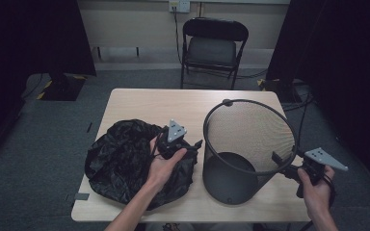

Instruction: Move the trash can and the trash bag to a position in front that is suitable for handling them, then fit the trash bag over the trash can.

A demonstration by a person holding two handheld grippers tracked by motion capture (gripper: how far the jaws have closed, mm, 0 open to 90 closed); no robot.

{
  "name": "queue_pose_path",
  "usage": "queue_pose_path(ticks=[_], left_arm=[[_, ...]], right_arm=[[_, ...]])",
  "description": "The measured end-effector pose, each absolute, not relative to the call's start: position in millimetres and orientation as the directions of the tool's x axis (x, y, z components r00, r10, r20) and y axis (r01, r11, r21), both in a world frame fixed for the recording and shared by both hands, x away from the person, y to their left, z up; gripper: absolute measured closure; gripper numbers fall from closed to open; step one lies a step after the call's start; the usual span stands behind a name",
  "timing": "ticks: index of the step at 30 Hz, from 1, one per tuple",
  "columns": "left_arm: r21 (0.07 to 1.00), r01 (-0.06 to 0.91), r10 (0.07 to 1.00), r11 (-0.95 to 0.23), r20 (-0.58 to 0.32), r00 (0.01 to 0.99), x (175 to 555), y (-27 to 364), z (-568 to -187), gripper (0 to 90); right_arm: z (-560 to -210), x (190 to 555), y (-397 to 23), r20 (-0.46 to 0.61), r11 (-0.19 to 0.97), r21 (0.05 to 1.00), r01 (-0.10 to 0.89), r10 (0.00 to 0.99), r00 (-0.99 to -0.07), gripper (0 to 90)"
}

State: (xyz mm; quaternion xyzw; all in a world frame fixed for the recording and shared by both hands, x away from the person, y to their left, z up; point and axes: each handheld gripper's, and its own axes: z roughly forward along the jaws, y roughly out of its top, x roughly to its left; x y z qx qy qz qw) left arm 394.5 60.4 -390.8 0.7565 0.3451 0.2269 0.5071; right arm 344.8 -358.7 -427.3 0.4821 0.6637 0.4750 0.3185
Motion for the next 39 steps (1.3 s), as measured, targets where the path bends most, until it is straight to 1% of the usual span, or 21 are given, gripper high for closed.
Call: queue_pose_path(ticks=[2, 5, 8, 10, 13, 18, 20, 26, 28, 32, 33, 37, 39], left_arm=[[0.921, 0.283, 0.731, -0.267, 0.002, 0.682, 388.3, 73.2, -387.3, 15.2], [0.91, 0.308, 0.724, -0.278, -0.012, 0.69, 382.3, 90.6, -386.0, 15.5], [0.897, 0.313, 0.742, -0.312, 0.024, 0.67, 377.2, 108.2, -390.1, 17.1], [0.89, 0.326, 0.753, -0.32, 0.03, 0.657, 376.4, 119.3, -394.1, 17.9], [0.887, 0.354, 0.776, -0.297, 0.008, 0.631, 375.3, 140.9, -401.6, 18.2], [0.863, 0.418, 0.796, -0.283, -0.032, 0.604, 377.0, 160.0, -413.3, 18.2], [0.85, 0.432, 0.81, -0.299, -0.013, 0.586, 379.3, 165.2, -418.1, 18.2], [0.819, 0.489, 0.841, -0.3, -0.014, 0.54, 387.1, 183.9, -429.1, 17.6], [0.814, 0.491, 0.848, -0.309, 0.002, 0.53, 387.4, 188.6, -430.2, 17.2], [0.811, 0.509, 0.864, -0.288, -0.01, 0.504, 391.8, 196.2, -434.4, 16.3], [0.806, 0.523, 0.862, -0.278, -0.031, 0.506, 394.4, 197.8, -436.9, 16.1], [0.745, 0.59, 0.868, -0.313, -0.028, 0.496, 402.5, 199.2, -452.9, 16.9], [0.722, 0.598, 0.867, -0.348, 0.007, 0.497, 403.6, 197.3, -461.2, 15.7]], right_arm=[[-437.9, 345.1, -359.8, 0.054, 0.087, 0.918, 0.387, 0.939, -0.339, 12.6], [-454.2, 346.4, -361.6, 0.052, 0.117, 0.889, 0.443, 0.935, -0.352, 12.6], [-473.1, 350.3, -362.5, 0.043, 0.181, 0.836, 0.518, 0.92, -0.39, 13.3], [-480.5, 351.7, -362.5, 0.033, 0.202, 0.817, 0.539, 0.918, -0.395, 13.3], [-489.1, 352.0, -362.0, 0.01, 0.237, 0.796, 0.557, 0.915, -0.404, 13.2], [-498.5, 354.3, -362.2, 0.013, 0.275, 0.739, 0.614, 0.907, -0.422, 13.9], [-498.5, 353.9, -361.3, 0.009, 0.278, 0.736, 0.617, 0.908, -0.419, 13.9], [-499.0, 353.9, -359.4, -0.009, 0.292, 0.733, 0.615, 0.908, -0.419, 12.8], [-499.0, 353.9, -359.4, -0.009, 0.292, 0.733, 0.615, 0.908, -0.419, 12.9], [-499.1, 353.9, -359.4, -0.01, 0.292, 0.733, 0.615, 0.908, -0.42, 12.8], [-499.0, 353.9, -359.4, -0.009, 0.292, 0.732, 0.615, 0.908, -0.42, 12.8], [-499.1, 353.9, -359.4, -0.009, 0.292, 0.732, 0.615, 0.907, -0.421, 12.7], [-499.1, 353.9, -359.4, -0.009, 0.293, 0.732, 0.615, 0.907, -0.421, 12.7]])
